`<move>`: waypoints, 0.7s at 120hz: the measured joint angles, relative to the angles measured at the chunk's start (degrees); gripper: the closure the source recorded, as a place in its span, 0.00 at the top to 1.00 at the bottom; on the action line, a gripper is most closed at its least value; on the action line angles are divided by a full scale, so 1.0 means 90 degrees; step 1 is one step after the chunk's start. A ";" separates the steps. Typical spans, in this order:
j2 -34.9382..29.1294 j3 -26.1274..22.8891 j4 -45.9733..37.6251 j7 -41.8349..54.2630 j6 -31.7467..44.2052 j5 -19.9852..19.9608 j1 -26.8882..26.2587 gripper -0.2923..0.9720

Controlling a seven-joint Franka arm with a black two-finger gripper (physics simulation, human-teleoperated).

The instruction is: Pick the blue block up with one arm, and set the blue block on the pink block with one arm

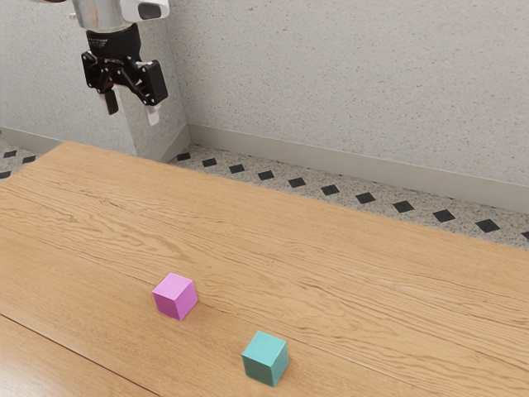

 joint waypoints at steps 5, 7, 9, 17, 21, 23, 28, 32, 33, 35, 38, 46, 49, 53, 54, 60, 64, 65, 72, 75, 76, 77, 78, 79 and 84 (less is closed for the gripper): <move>-0.0001 0.0002 0.0000 -0.0002 -0.0001 0.0001 -0.0005 0.77; -0.0001 0.0003 0.0001 -0.0002 -0.0001 0.0001 -0.0007 0.77; -0.0001 0.0003 0.0000 -0.0002 -0.0001 0.0001 -0.0008 0.77; 0.0004 0.0004 0.0002 -0.0004 -0.0002 0.0000 -0.0009 0.77; 0.0006 0.0003 0.0004 -0.0005 -0.0002 0.0000 -0.0007 0.77; 0.0007 0.0001 0.0014 -0.0006 -0.0003 0.0000 -0.0004 0.77; 0.0013 -0.0051 0.0348 -0.0009 -0.0068 0.0015 0.0042 0.77; 0.0006 -0.0100 0.0865 -0.0010 -0.0185 0.0021 0.0069 0.77; 0.0006 -0.0110 0.0985 -0.0010 -0.0214 0.0021 0.0071 0.77; 0.0004 -0.0154 0.1183 -0.0011 -0.0268 0.0021 0.0094 0.77; 0.0002 -0.0241 0.1389 -0.0012 -0.0342 0.0021 0.0135 0.77; 0.0046 -0.0457 0.1631 -0.0017 -0.0491 0.0022 0.0124 0.77; 0.0092 -0.0529 0.1667 -0.0019 -0.0531 0.0025 0.0087 0.77; 0.0194 -0.0617 0.1682 -0.0021 -0.0552 0.0025 0.0023 0.77; 0.0222 -0.0632 0.1682 -0.0021 -0.0553 0.0025 0.0002 0.77; 0.0459 -0.0752 0.1669 -0.0023 -0.0498 0.0031 -0.0105 0.77; 0.0620 -0.0818 0.1652 -0.0025 -0.0437 0.0039 -0.0182 0.77; 0.0658 -0.0829 0.1649 -0.0025 -0.0423 0.0041 -0.0203 0.77; 0.0905 -0.0878 0.1635 -0.0028 -0.0335 0.0054 -0.0299 0.77; 0.1019 -0.0934 0.1633 -0.0029 -0.0289 0.0055 -0.0251 0.77; 0.1052 -0.0970 0.1632 -0.0030 -0.0274 0.0057 -0.0215 0.77; 0.1082 -0.1005 0.1631 -0.0030 -0.0258 0.0061 -0.0181 0.77; 0.1108 -0.1036 0.1631 -0.0030 -0.0243 0.0067 -0.0151 0.77; 0.1130 -0.1064 0.1630 -0.0031 -0.0226 0.0074 -0.0124 0.77; 0.1205 -0.1181 0.1629 -0.0033 -0.0141 0.0104 -0.0027 0.77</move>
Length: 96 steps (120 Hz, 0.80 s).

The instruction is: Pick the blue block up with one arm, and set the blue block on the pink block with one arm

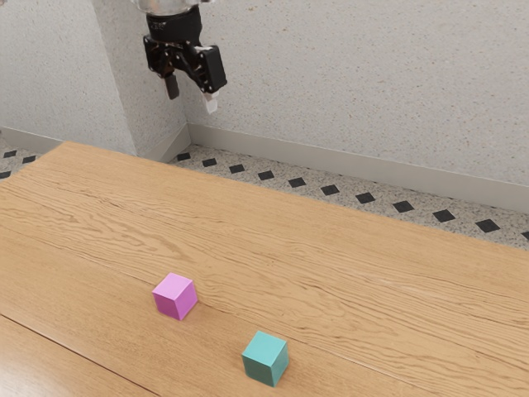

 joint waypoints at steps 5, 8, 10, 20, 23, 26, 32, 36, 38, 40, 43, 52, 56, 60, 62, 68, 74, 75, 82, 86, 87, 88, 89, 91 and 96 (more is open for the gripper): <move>0.0035 -0.0105 -0.0030 -0.0002 0.0083 0.0032 0.0034 0.77; 0.0023 -0.0143 -0.0162 -0.0003 0.0153 0.0047 0.0032 0.77; 0.0008 -0.0161 -0.0289 -0.0002 0.0204 0.0055 0.0027 0.77; -0.0096 -0.0225 -0.0946 0.0003 0.0485 0.0049 0.0017 0.77; -0.0176 -0.0244 -0.1295 0.0003 0.0631 -0.0009 0.0029 0.77; -0.0242 -0.0257 -0.1629 0.0003 0.0797 -0.0074 0.0025 0.77; -0.0307 -0.0274 -0.2109 0.0001 0.1091 -0.0171 -0.0001 0.77; -0.0327 -0.0286 -0.2391 -0.0013 0.1290 -0.0213 -0.0011 0.77; -0.0335 -0.0313 -0.2532 -0.0023 0.1397 -0.0229 0.0005 0.77; -0.0353 -0.0342 -0.2672 -0.0033 0.1500 -0.0244 0.0023 0.77; -0.0384 -0.0394 -0.2843 -0.0048 0.1641 -0.0264 0.0050 0.77; -0.0482 -0.0511 -0.3380 -0.0089 0.2115 -0.0324 0.0053 0.77; -0.0486 -0.0577 -0.3603 -0.0105 0.2366 -0.0359 0.0055 0.77; -0.0489 -0.0637 -0.3771 -0.0121 0.2581 -0.0386 0.0047 0.77; -0.0492 -0.0677 -0.3845 -0.0128 0.2677 -0.0397 0.0051 0.77; -0.0517 -0.0760 -0.4126 -0.0149 0.2921 -0.0421 0.0027 0.77; -0.0581 -0.0835 -0.4361 -0.0168 0.3146 -0.0438 0.0005 0.77; -0.0593 -0.0843 -0.4410 -0.0171 0.3188 -0.0441 -0.0002 0.77; -0.0757 -0.0877 -0.4819 -0.0187 0.3515 -0.0453 -0.0058 0.77; -0.0816 -0.0885 -0.5007 -0.0195 0.3693 -0.0461 -0.0108 0.77; -0.0826 -0.0888 -0.5060 -0.0197 0.3746 -0.0466 -0.0121 0.77; -0.0834 -0.0890 -0.5111 -0.0198 0.3800 -0.0475 -0.0134 0.77; -0.0840 -0.0892 -0.5168 -0.0199 0.3858 -0.0492 -0.0147 0.77; -0.0849 -0.0895 -0.5269 -0.0202 0.3973 -0.0530 -0.0176 0.77; -0.0865 -0.0909 -0.5459 -0.0209 0.4230 -0.0622 -0.0244 0.77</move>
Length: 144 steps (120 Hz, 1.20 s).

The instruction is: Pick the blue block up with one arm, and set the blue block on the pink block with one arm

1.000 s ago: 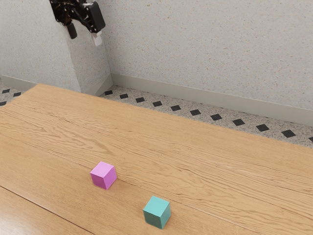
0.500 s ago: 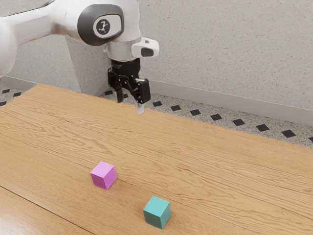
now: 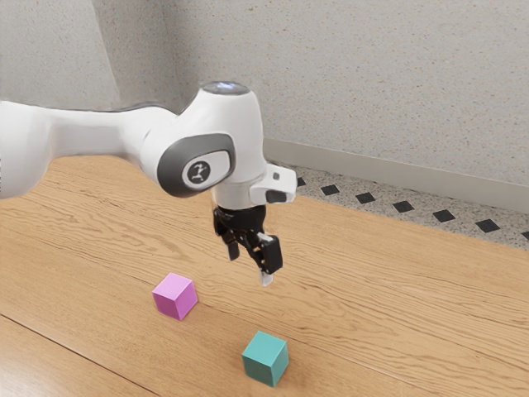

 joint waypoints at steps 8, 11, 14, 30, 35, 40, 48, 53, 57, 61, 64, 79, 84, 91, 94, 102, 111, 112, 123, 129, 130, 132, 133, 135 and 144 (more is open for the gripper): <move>-0.0014 -0.0092 -0.0226 -0.0010 0.0328 -0.0106 -0.0042 0.77; -0.0021 -0.0146 -0.0333 -0.0014 0.0445 -0.0138 -0.0038 0.77; -0.0033 -0.0186 -0.0421 -0.0018 0.0552 -0.0164 -0.0047 0.77; -0.0165 -0.0266 -0.0840 -0.0035 0.0961 -0.0242 -0.0152 0.77; -0.0202 -0.0277 -0.1049 -0.0039 0.1109 -0.0255 -0.0137 0.77; -0.0234 -0.0305 -0.1221 -0.0043 0.1257 -0.0264 -0.0061 0.77; -0.0276 -0.0382 -0.1461 -0.0050 0.1529 -0.0275 0.0144 0.77; -0.0303 -0.0445 -0.1521 -0.0054 0.1669 -0.0280 0.0272 0.77; -0.0316 -0.0473 -0.1565 -0.0057 0.1762 -0.0282 0.0320 0.77; -0.0321 -0.0492 -0.1591 -0.0059 0.1849 -0.0284 0.0334 0.77; -0.0322 -0.0522 -0.1608 -0.0061 0.1911 -0.0284 0.0344 0.77; -0.0340 -0.0698 -0.1644 -0.0066 0.2111 -0.0282 0.0266 0.77; -0.0341 -0.0714 -0.1656 -0.0063 0.2133 -0.0282 0.0209 0.77; -0.0341 -0.0723 -0.1724 -0.0043 0.2162 -0.0306 0.0181 0.77; -0.0341 -0.0724 -0.1763 -0.0035 0.2173 -0.0345 0.0187 0.77; -0.0342 -0.0726 -0.1845 -0.0019 0.2199 -0.0444 0.0224 0.77; -0.0350 -0.0773 -0.1991 -0.0006 0.2232 -0.0563 0.0292 0.77; -0.0351 -0.0784 -0.2008 -0.0005 0.2236 -0.0576 0.0299 0.77; -0.0321 -0.0855 -0.2104 0.0010 0.2300 -0.0696 0.0259 0.77; -0.0264 -0.0861 -0.2149 0.0017 0.2355 -0.0765 0.0215 0.77; -0.0250 -0.0862 -0.2153 0.0018 0.2365 -0.0774 0.0210 0.77; -0.0222 -0.0862 -0.2158 0.0020 0.2386 -0.0791 0.0201 0.77; -0.0210 -0.0863 -0.2160 0.0021 0.2396 -0.0798 0.0198 0.77; -0.0189 -0.0863 -0.2162 0.0022 0.2415 -0.0812 0.0193 0.77; -0.0082 -0.0861 -0.2167 0.0027 0.2493 -0.0855 0.0184 0.77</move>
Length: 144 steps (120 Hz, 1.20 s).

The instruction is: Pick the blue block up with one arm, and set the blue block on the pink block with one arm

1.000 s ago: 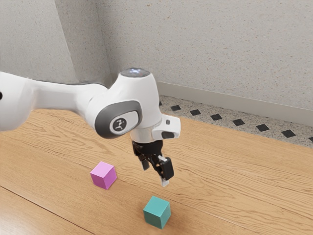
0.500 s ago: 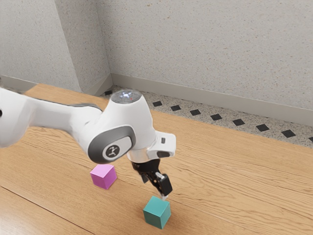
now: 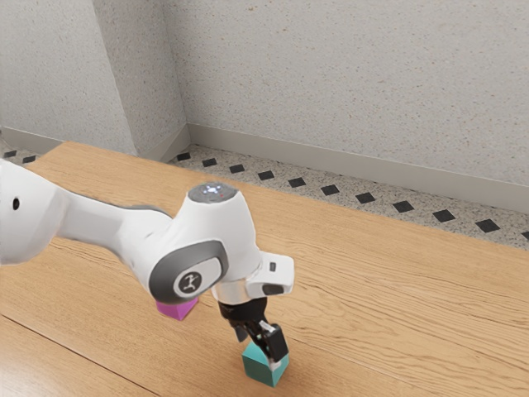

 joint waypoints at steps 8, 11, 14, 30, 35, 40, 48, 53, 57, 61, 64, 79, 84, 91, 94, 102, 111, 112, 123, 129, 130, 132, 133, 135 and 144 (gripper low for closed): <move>0.0098 0.0005 -0.0001 0.0002 0.0073 -0.0021 -0.0002 0.77; 0.0121 0.0006 -0.0001 0.0004 0.0096 -0.0025 0.0001 0.77; 0.0139 0.0008 -0.0001 0.0005 0.0116 -0.0028 0.0002 0.77; 0.0280 0.0063 0.0052 0.0015 0.0191 -0.0035 -0.0030 0.77; 0.0314 0.0082 0.0080 0.0018 0.0206 -0.0034 -0.0028 0.77; 0.0326 0.0100 0.0094 0.0021 0.0217 -0.0033 -0.0013 0.77; 0.0333 0.0160 0.0100 0.0024 0.0230 -0.0033 0.0002 0.77; 0.0339 0.0193 0.0098 0.0025 0.0235 -0.0033 0.0027 0.77; 0.0342 0.0206 0.0097 0.0025 0.0241 -0.0032 0.0064 0.77; 0.0345 0.0214 0.0097 0.0024 0.0246 -0.0032 0.0104 0.77; 0.0359 0.0217 0.0096 0.0024 0.0250 -0.0032 0.0132 0.77; 0.0427 0.0197 0.0096 0.0020 0.0300 -0.0032 0.0204 0.77; 0.0436 0.0190 0.0096 0.0019 0.0315 -0.0032 0.0182 0.77; 0.0474 0.0187 0.0096 0.0017 0.0331 -0.0033 0.0123 0.77; 0.0491 0.0189 0.0098 0.0016 0.0337 -0.0034 0.0097 0.77; 0.0563 0.0213 0.0103 0.0015 0.0346 -0.0037 0.0049 0.77; 0.0600 0.0232 0.0114 0.0013 0.0354 -0.0038 0.0071 0.77; 0.0603 0.0233 0.0115 0.0013 0.0354 -0.0038 0.0075 0.77; 0.0685 0.0237 0.0184 0.0012 0.0359 -0.0035 0.0101 0.77; 0.0748 0.0237 0.0221 0.0011 0.0361 -0.0034 0.0094 0.77; 0.0759 0.0238 0.0225 0.0011 0.0362 -0.0034 0.0093 0.77; 0.0781 0.0236 0.0233 0.0011 0.0362 -0.0034 0.0093 0.77; 0.0791 0.0237 0.0235 0.0010 0.0363 -0.0034 0.0091 0.77; 0.0814 0.0238 0.0240 0.0010 0.0364 -0.0033 0.0089 0.77; 0.0902 0.0241 0.0249 0.0009 0.0369 -0.0033 0.0088 0.77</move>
